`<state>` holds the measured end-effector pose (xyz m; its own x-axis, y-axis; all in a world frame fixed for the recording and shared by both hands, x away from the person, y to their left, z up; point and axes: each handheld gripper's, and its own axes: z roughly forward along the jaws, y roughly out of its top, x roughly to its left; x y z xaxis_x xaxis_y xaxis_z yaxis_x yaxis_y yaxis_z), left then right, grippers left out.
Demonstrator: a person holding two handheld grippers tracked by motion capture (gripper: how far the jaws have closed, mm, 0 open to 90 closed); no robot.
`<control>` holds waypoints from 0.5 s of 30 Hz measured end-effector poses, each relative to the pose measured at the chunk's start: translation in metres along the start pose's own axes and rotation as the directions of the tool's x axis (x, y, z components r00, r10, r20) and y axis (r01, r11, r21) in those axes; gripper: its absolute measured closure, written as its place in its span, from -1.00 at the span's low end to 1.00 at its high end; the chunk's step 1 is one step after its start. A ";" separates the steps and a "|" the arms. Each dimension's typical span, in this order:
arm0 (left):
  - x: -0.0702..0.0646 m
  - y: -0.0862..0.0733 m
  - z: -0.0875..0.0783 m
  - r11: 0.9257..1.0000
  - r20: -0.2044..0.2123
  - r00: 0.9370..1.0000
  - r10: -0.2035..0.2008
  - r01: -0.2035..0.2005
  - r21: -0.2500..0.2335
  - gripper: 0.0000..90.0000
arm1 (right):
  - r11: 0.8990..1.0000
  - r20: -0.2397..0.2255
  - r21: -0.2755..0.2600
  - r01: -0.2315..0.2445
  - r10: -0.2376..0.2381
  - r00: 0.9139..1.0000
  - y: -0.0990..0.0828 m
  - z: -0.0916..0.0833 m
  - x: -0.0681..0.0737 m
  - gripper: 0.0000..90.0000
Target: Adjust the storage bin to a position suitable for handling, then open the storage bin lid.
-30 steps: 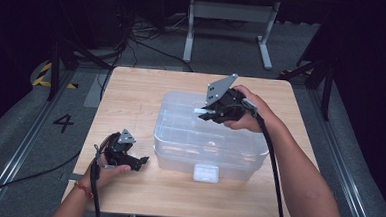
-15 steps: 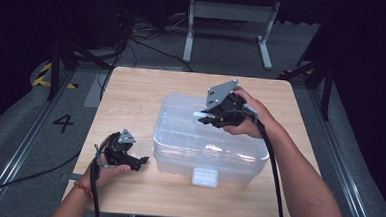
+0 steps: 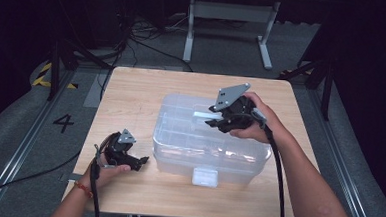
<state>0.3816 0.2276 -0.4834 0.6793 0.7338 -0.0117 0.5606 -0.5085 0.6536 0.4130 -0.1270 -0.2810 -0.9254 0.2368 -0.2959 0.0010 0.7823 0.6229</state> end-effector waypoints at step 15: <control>-0.002 -0.002 -0.003 1.000 0.009 1.000 0.007 -0.007 -0.003 -0.92 | 0.997 0.044 -0.050 -0.065 0.067 0.997 -0.019 -0.027 0.003 0.24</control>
<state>0.3777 0.2280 -0.4821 0.6876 0.7259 -0.0138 0.5544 -0.5127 0.6555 0.4004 -0.1568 -0.2743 -0.9055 0.3144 -0.2851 0.0424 0.7355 0.6762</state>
